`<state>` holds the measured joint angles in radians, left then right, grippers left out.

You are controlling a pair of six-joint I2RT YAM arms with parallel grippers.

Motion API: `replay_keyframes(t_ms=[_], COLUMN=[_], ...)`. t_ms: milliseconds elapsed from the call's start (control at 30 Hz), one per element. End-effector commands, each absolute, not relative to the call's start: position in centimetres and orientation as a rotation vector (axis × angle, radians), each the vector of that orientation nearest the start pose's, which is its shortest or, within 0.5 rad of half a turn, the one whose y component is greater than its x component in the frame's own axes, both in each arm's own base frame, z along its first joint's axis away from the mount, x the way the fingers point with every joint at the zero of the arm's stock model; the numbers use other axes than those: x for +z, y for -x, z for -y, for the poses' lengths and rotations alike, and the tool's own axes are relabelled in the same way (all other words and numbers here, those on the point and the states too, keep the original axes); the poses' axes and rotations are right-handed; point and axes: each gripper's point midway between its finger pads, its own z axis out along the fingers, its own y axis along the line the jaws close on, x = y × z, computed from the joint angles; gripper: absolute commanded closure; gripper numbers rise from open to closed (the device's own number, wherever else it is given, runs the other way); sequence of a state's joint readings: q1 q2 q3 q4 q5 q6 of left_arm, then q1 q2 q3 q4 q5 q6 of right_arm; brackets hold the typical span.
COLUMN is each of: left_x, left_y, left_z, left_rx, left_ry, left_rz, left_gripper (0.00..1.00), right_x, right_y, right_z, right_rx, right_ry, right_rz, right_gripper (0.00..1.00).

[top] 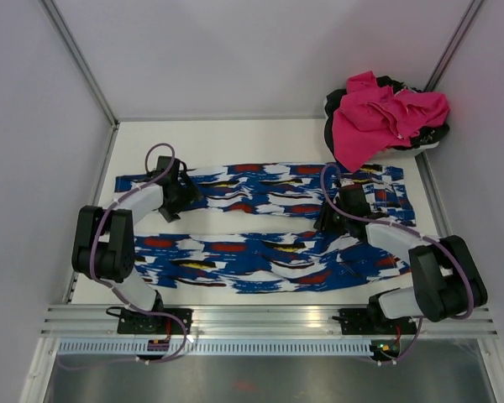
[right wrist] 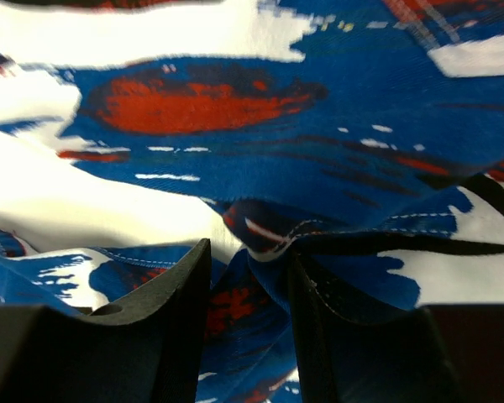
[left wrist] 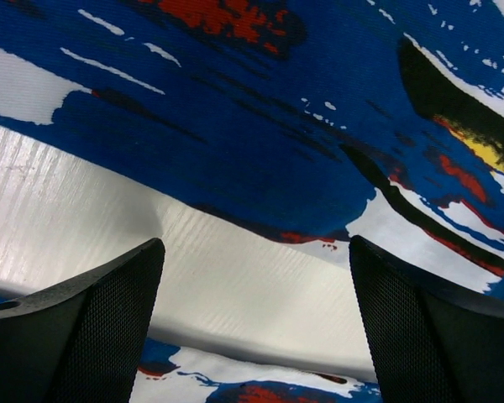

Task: Fold and stack the trousers
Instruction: Flatten the trousers out

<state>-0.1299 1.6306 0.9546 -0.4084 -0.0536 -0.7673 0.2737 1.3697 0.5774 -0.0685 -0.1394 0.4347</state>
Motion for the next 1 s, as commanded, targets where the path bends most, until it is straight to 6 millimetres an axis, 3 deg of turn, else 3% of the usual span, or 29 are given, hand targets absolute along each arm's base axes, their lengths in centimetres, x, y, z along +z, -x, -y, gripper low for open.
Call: replay_keyframes(t_ms=[0,133,267,367,467,500,700,833,967], left_x=[3.7,3.2,3.4,3.5,3.3,3.2,1.9,1.1,1.3], left_y=[-37.5,-38.2,-39.3,-40.1,-40.7,-40.7,-40.1,-38.7,-37.8], left_z=[5.9,5.0,3.9,2.8,1.5,1.2,-1.4,-4.2,-5.5], left_rx=[-0.190,-0.147,-0.121,-0.049,0.041,0.067,0.147,0.178,0.178], left_ry=[0.896,0.916,0.932,0.918,0.911,0.915,0.964,1.072,1.104], left_rz=[-2.480,-2.481,-2.460,-2.453,-2.458,-2.463,-2.479,-2.483,-2.451], left_gripper=[0.05,0.06,0.11,0.19,0.24,0.24,0.25,0.25,0.25], right_x=[2.4,1.4,1.3,2.4,4.8,6.7,12.9,14.5,14.0], right_y=[-29.3,-28.4,-27.9,-28.2,-29.0,-29.8,-32.3,-33.4,-34.6], right_z=[-14.9,-16.7,-17.1,-17.0,-16.7,-16.9,-14.6,-12.1,-9.6], right_rx=[0.541,0.518,0.451,0.430,0.401,0.400,0.235,0.110,0.035], right_ry=[-0.085,0.008,0.109,0.175,0.214,0.216,0.083,-0.062,-0.194], right_rz=[-2.485,-2.537,-2.568,-2.544,-2.493,-2.446,-2.340,-2.293,-2.296], right_gripper=[0.54,0.55,0.55,0.55,0.53,0.52,0.40,0.31,0.26])
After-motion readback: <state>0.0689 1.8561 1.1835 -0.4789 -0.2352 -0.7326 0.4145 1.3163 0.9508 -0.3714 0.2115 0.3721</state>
